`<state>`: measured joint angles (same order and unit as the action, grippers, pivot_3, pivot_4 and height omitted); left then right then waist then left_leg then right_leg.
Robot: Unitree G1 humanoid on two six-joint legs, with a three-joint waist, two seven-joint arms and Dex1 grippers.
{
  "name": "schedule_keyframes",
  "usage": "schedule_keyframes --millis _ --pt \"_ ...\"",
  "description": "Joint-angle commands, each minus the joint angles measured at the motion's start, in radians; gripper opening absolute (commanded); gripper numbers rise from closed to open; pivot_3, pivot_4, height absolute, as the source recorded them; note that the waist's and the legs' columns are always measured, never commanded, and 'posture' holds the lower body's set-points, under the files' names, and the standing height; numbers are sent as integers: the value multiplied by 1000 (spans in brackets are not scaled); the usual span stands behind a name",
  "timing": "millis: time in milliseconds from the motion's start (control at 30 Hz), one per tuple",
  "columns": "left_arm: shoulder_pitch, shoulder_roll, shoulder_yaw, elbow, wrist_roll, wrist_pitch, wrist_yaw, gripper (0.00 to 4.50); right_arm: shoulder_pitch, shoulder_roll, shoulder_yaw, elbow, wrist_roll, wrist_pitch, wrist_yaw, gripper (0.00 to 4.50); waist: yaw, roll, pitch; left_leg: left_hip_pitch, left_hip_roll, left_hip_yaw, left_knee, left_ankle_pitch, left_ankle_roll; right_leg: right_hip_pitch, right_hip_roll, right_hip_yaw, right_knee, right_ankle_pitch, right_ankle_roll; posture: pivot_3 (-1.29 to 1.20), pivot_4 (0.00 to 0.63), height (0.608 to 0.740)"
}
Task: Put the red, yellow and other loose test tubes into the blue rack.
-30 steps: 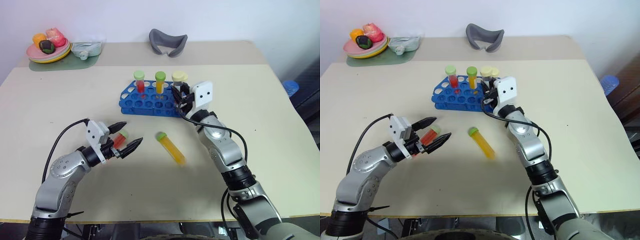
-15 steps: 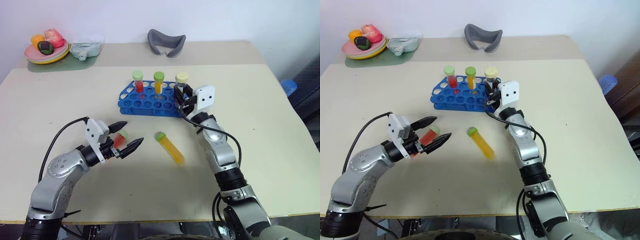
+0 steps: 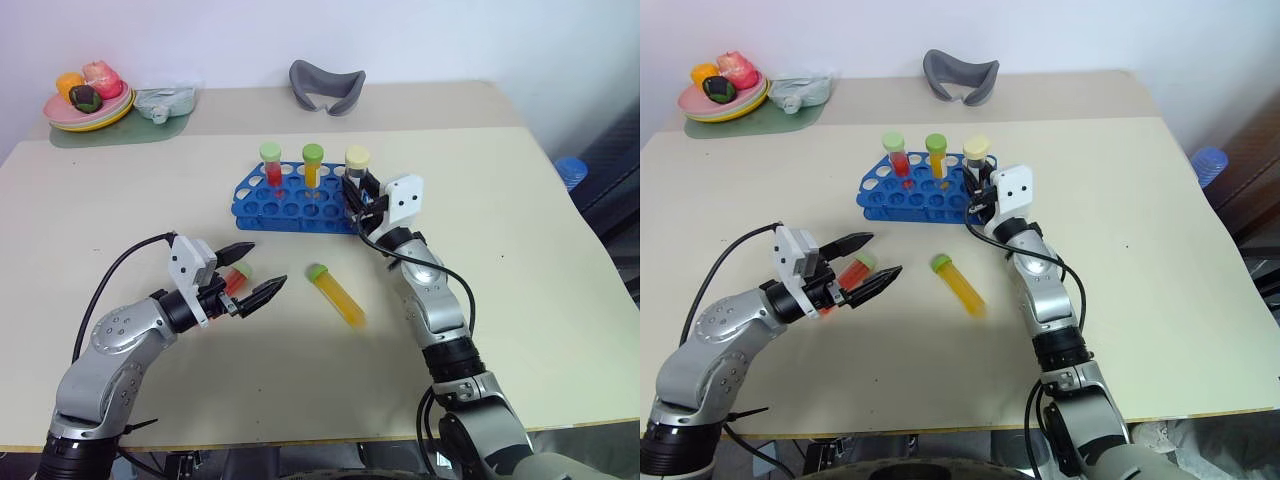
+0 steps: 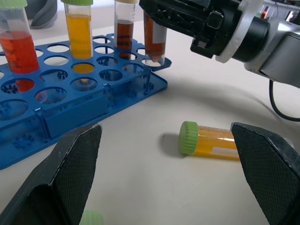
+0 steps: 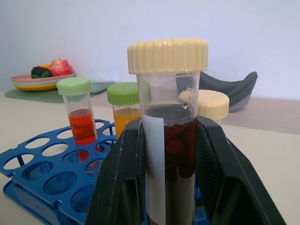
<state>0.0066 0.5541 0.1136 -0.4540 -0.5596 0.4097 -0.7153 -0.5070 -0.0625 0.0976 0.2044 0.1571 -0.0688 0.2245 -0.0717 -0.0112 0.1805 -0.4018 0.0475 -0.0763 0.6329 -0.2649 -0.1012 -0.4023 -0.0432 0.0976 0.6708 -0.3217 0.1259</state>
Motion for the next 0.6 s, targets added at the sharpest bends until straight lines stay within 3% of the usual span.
schedule_keyframes --millis 33,267,367,500,600 --pt "1 8 28 -41 -16 -2 5 4500 -26 14 -15 22 -8 -25 8 1044 0 0 0 0 0 0 0 0 0 0 0 0 0 0 0 0 150 740" --pt "3 10 30 -42 -18 -4 8 4500 -27 26 -27 47 -7 -44 28 1044 -1 0 0 0 0 0 0 0 0 0 0 0 0 0 0 0 150 740" --pt "3 11 30 -42 -18 -4 9 4500 -19 26 -35 32 1 -40 42 2244 0 0 0 0 0 0 0 0 0 0 0 0 0 0 0 0 150 740" --pt "5 13 36 -40 -19 -5 11 4500 -10 4 -42 -61 -13 5 35 4291 0 0 0 0 0 0 0 0 0 0 0 0 0 0 0 0 150 740" --pt "16 27 60 -29 -11 -13 7 4500 19 -59 -61 -212 6 125 51 4442 2 0 0 0 0 0 0 0 0 0 0 0 0 0 0 0 150 740"
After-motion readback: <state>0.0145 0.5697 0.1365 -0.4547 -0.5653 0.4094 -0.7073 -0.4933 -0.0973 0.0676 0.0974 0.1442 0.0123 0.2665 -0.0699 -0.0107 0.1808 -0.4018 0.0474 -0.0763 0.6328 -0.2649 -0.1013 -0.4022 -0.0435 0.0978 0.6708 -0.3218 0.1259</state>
